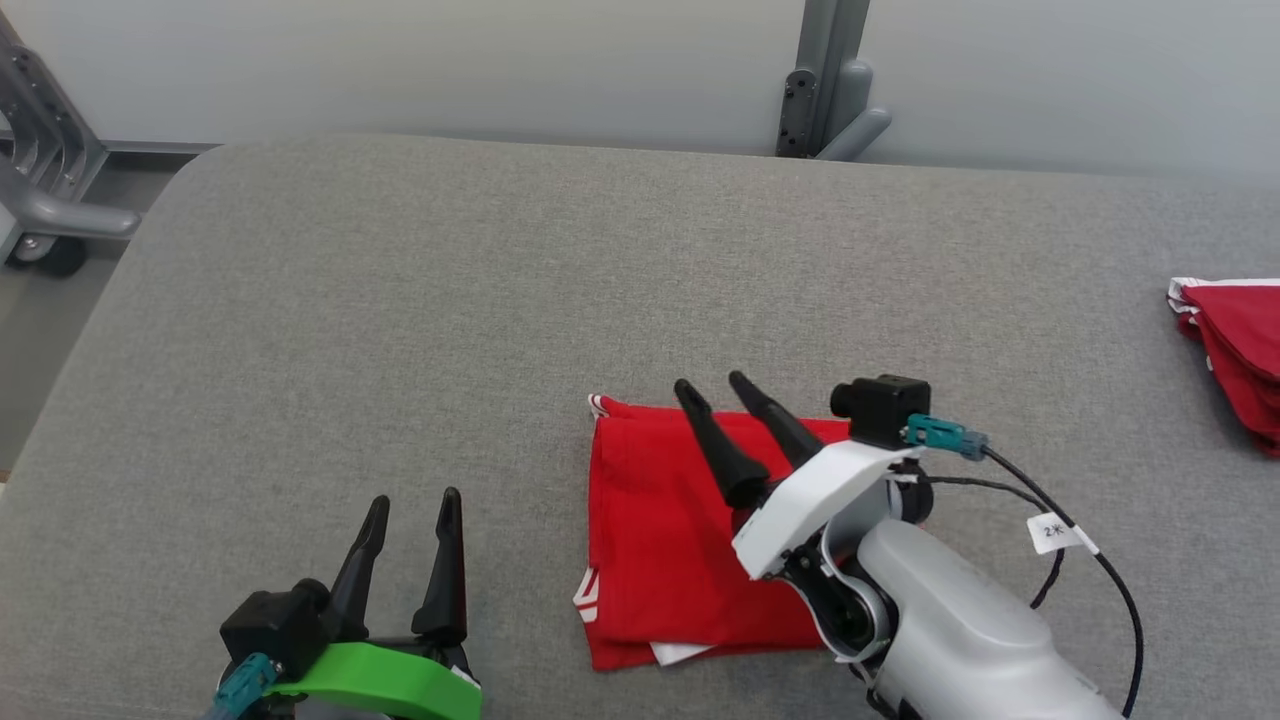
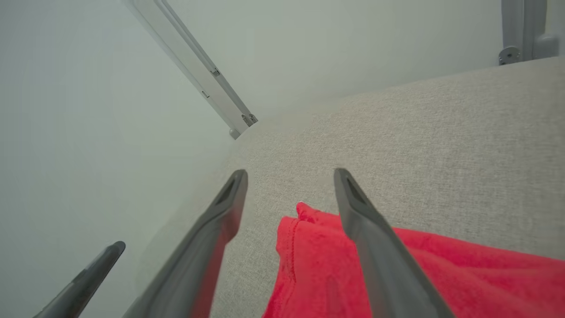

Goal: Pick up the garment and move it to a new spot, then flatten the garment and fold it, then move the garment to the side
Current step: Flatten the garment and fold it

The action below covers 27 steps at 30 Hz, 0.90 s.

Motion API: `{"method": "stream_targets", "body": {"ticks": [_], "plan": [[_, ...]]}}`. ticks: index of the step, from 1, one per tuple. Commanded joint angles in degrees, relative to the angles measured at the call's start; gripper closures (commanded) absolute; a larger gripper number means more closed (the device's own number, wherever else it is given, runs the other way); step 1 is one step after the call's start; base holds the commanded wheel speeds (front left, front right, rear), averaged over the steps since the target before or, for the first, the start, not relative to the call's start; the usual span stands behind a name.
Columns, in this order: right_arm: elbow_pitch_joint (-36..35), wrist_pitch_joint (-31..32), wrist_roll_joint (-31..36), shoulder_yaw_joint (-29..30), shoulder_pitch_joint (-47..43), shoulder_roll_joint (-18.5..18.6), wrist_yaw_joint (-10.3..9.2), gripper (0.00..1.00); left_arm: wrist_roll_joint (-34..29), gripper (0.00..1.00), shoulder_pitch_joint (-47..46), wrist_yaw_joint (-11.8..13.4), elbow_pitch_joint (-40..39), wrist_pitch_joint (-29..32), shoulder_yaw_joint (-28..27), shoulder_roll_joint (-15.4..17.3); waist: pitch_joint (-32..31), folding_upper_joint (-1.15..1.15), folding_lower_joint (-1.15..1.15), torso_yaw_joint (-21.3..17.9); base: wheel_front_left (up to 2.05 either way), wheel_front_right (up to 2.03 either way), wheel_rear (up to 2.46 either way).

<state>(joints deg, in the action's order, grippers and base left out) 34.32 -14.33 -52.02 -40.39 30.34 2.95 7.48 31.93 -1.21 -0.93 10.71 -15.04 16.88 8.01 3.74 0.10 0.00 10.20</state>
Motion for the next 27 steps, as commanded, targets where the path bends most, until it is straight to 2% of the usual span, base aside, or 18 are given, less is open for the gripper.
{"method": "stream_targets", "body": {"ticks": [1,7,16,21,27], "plan": [[0.3,-0.6,2.9,2.5,-0.2,0.6,0.01,0.00,-0.5,0.00,0.4,0.2,-0.3,-0.1,-0.1,-0.1,-0.1,-0.10,0.00,-1.0,0.00,0.00,0.00],[-3.6,-0.9,13.7,12.4,-4.0,1.9,0.01,0.00,-1.4,0.00,0.4,-0.2,-0.6,-0.1,0.4,-0.3,-0.3,-0.10,0.00,-2.9,0.00,0.00,0.00],[-13.2,-0.9,31.0,28.1,-15.1,1.1,0.00,0.00,-2.9,0.00,0.6,0.2,-0.4,-0.1,0.6,-0.2,-1.0,-0.10,0.00,-5.2,0.00,0.00,0.00],[-18.8,-0.9,36.8,33.6,-20.5,0.6,0.00,0.00,-4.6,0.00,1.1,0.8,-0.9,-0.1,-0.6,0.0,-1.7,-0.10,0.00,-6.1,0.00,0.00,0.00],[-24.3,-0.8,39.2,37.3,-26.1,0.0,0.00,0.00,-6.5,0.00,2.2,1.3,-1.6,-0.1,-2.8,-0.4,-2.8,-0.10,0.00,-6.8,0.00,0.00,0.00]]}}
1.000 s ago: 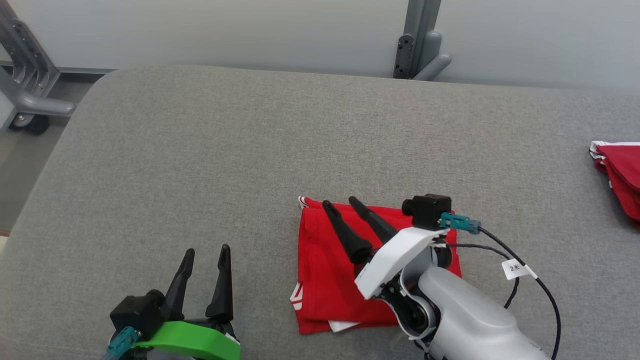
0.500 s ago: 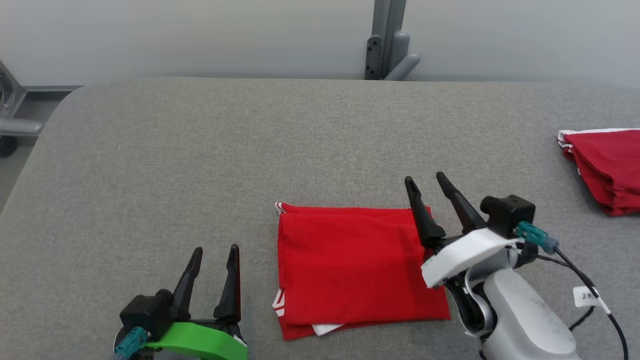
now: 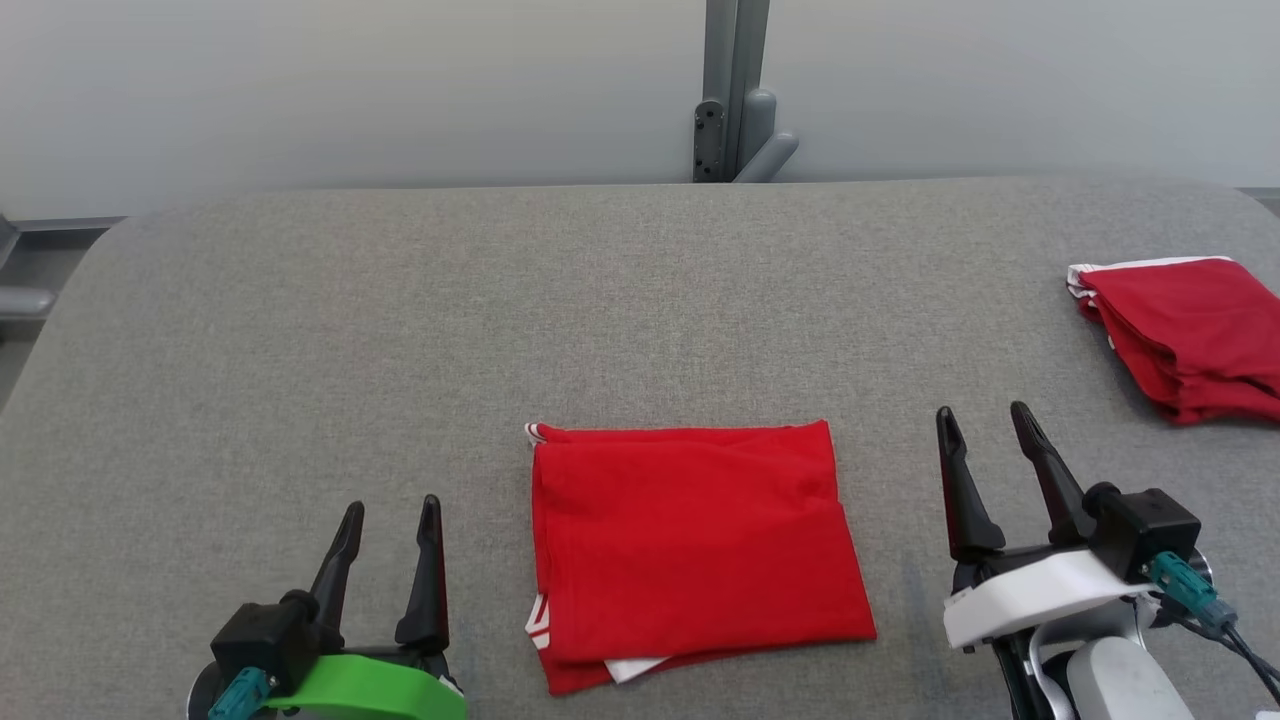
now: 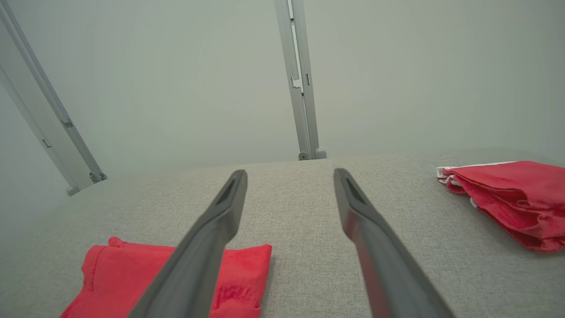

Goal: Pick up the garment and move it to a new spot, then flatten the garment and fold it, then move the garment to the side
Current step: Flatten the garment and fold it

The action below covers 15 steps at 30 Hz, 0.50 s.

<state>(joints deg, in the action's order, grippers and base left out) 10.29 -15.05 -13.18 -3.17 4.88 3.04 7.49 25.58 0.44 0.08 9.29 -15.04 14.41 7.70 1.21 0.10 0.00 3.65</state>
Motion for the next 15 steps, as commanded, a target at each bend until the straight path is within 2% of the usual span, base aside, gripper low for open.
{"method": "stream_targets", "body": {"ticks": [1,15], "plan": [[-0.9,-0.1,0.3,0.4,-1.5,-0.1,-0.01,0.00,-0.4,0.00,0.8,0.3,-0.3,-0.1,-0.7,-0.2,-0.4,-0.10,0.00,-0.3,0.00,0.00,0.00],[-3.7,-0.1,-1.6,1.4,-5.9,-0.1,-0.01,0.00,-3.6,0.00,3.0,-1.0,-1.0,-0.1,-4.3,-1.9,-1.5,-0.10,0.00,-0.4,0.00,0.00,0.00]]}}
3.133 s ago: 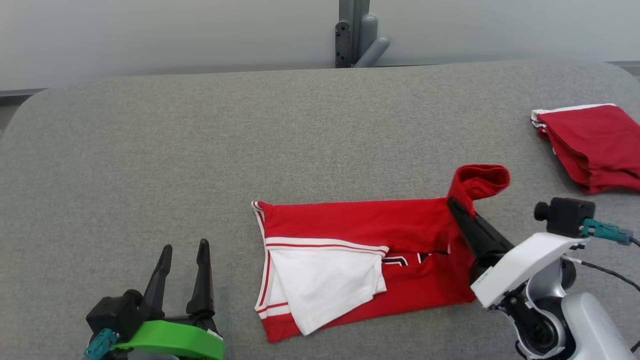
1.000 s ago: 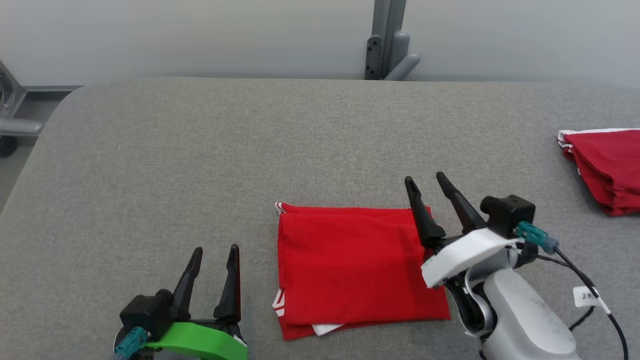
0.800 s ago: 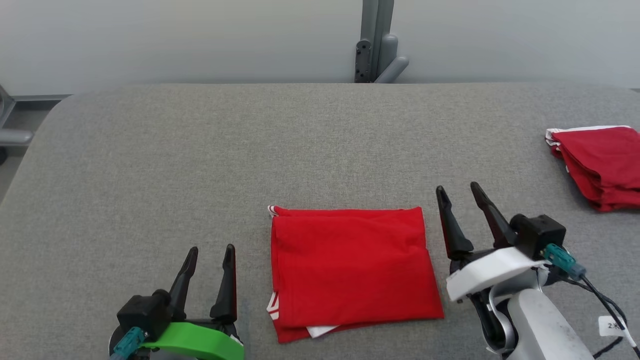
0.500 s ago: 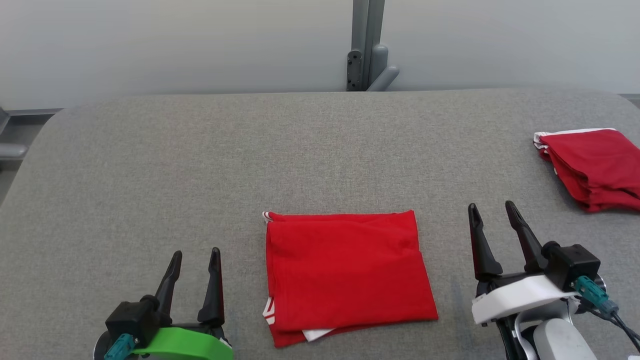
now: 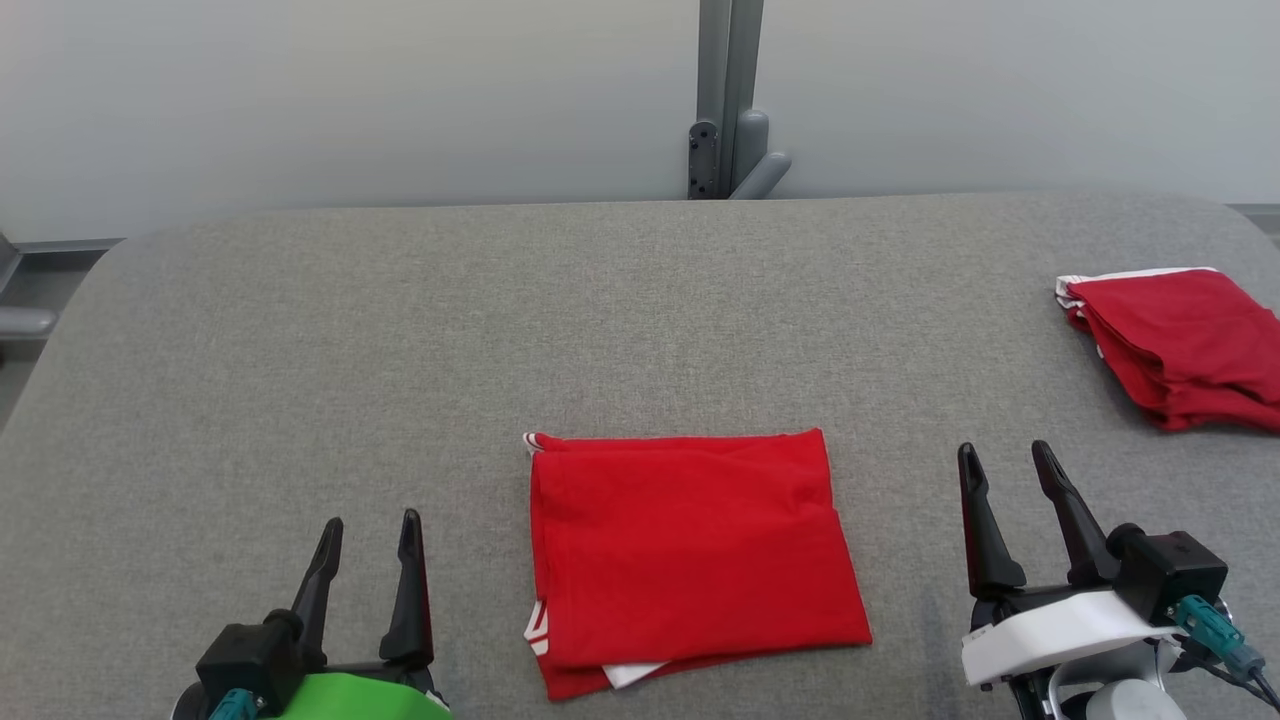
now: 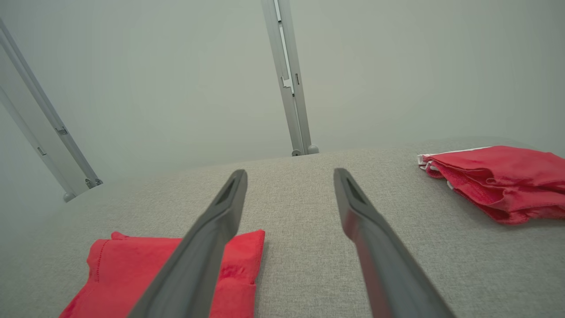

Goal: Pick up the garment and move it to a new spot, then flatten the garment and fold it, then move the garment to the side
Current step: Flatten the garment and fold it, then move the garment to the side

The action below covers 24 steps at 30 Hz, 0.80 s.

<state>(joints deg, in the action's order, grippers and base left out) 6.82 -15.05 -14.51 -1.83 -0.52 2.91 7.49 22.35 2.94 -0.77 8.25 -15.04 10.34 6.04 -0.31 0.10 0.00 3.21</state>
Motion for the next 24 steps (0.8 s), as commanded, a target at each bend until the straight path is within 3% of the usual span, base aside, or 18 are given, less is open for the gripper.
{"method": "stream_targets", "body": {"ticks": [1,24], "plan": [[-0.3,-0.1,-0.3,0.1,-0.5,0.0,-0.01,0.00,-0.5,0.00,0.5,-0.3,0.1,-0.1,-0.3,-0.3,0.0,-0.10,0.00,0.1,0.00,0.00,0.00],[2.6,2.6,-0.2,-0.5,2.1,0.0,-0.01,0.00,-3.1,0.00,0.0,-1.9,1.0,-0.1,-1.9,-1.8,0.9,-0.10,0.00,1.0,0.00,0.00,0.00]]}}
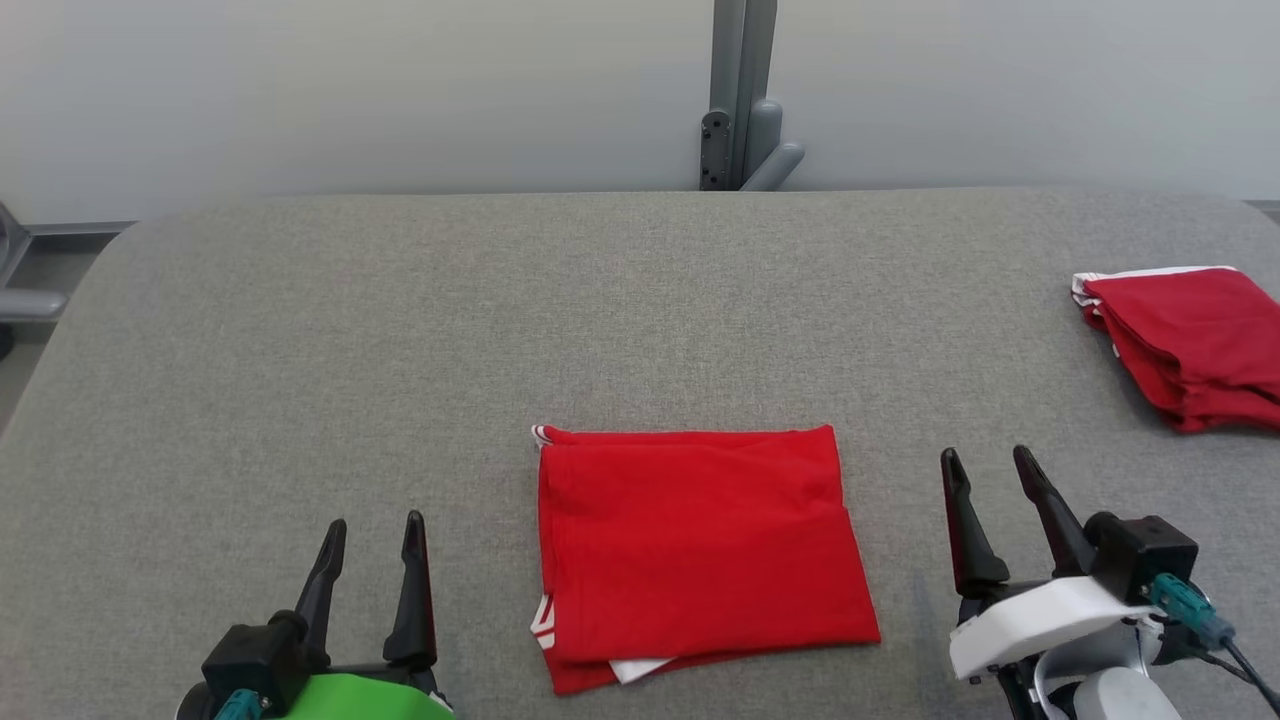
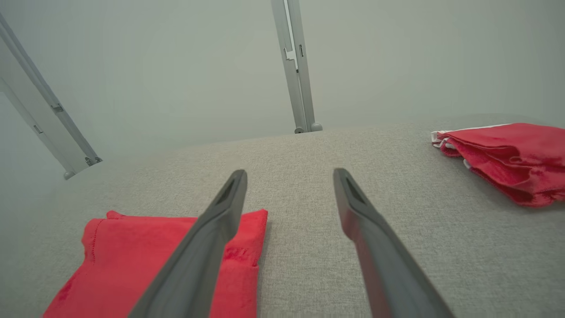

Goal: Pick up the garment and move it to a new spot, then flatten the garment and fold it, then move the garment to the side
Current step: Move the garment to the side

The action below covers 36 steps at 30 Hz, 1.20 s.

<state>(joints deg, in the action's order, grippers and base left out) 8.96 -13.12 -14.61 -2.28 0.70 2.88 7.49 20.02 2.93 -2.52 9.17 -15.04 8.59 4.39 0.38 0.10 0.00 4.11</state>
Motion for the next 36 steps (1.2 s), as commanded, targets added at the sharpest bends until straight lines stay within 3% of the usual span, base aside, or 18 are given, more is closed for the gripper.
{"method": "stream_targets", "body": {"ticks": [1,10,19,34,36], "plan": [[1.1,1.3,0.6,-0.2,1.5,0.0,-0.01,0.00,-0.9,0.00,-0.1,-0.2,0.1,-0.1,-0.2,-0.2,0.3,-0.10,0.00,0.2,0.00,0.00,0.00],[6.3,13.5,-3.2,-4.3,5.7,2.6,-0.01,0.00,-1.0,0.00,-1.4,-0.6,0.7,-0.1,-0.1,-0.6,1.8,-0.10,0.00,2.0,0.00,0.00,0.00],[10.5,26.4,-14.9,-9.7,9.8,8.4,-0.01,0.00,-1.3,0.00,-2.2,-1.1,1.4,-0.1,0.3,-1.0,3.7,-0.10,0.00,5.0,0.00,0.00,0.00],[20.3,29.3,-23.0,-14.3,15.1,9.0,-0.01,0.00,-1.5,0.00,-3.2,-1.7,2.0,-0.1,0.2,-1.4,5.5,-0.10,0.00,8.1,0.00,0.00,0.00],[21.1,29.1,-23.6,-15.2,15.7,9.0,-0.01,0.58,-1.6,0.00,-3.2,-1.8,2.1,-0.1,0.1,-1.4,5.6,-0.10,0.00,8.1,0.00,0.00,0.00]]}}
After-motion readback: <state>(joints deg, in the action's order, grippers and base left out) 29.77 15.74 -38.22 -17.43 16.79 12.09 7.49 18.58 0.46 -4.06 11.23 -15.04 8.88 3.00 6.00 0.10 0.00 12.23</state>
